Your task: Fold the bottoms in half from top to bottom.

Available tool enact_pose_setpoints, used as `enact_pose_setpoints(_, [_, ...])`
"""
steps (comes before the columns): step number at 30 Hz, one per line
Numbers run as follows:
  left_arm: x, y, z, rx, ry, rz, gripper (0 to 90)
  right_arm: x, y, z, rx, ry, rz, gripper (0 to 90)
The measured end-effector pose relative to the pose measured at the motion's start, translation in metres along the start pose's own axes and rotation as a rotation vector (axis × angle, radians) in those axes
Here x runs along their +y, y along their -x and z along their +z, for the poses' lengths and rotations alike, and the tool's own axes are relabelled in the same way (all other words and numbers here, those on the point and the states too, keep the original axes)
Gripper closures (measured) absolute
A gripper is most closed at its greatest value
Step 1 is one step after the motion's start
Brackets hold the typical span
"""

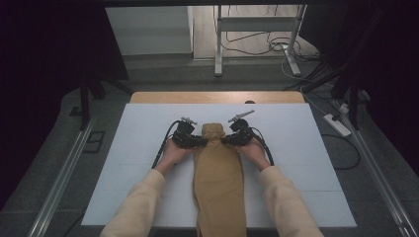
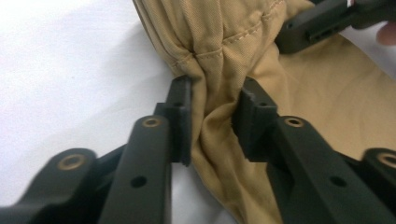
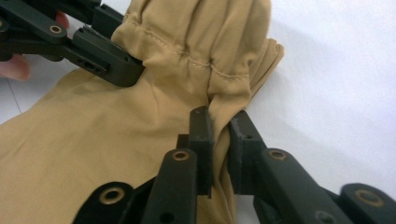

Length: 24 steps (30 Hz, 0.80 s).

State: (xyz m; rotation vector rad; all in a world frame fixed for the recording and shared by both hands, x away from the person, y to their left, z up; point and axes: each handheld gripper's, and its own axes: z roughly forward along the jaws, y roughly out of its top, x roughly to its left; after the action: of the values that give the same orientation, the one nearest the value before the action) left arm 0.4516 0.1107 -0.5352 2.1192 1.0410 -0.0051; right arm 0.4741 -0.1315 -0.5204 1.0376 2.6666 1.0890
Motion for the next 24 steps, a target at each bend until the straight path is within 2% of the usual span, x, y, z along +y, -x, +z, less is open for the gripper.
enact_pose_setpoints(10, [0.003, 0.007, -0.008, 0.021, 0.029, 0.064, 74.3, 0.0, -0.007, -0.008, -0.041, 0.037, -0.056, 82.7])
enact_pose_setpoints(17, [0.009, 0.011, -0.017, 0.021, 0.061, 0.087, 74.6, 0.004, -0.012, -0.019, -0.073, 0.074, -0.082, 82.7])
enact_pose_setpoints(24, [0.017, 0.016, -0.024, 0.024, 0.077, 0.11, 74.6, 0.007, -0.013, -0.029, -0.077, 0.109, -0.083, 82.7])
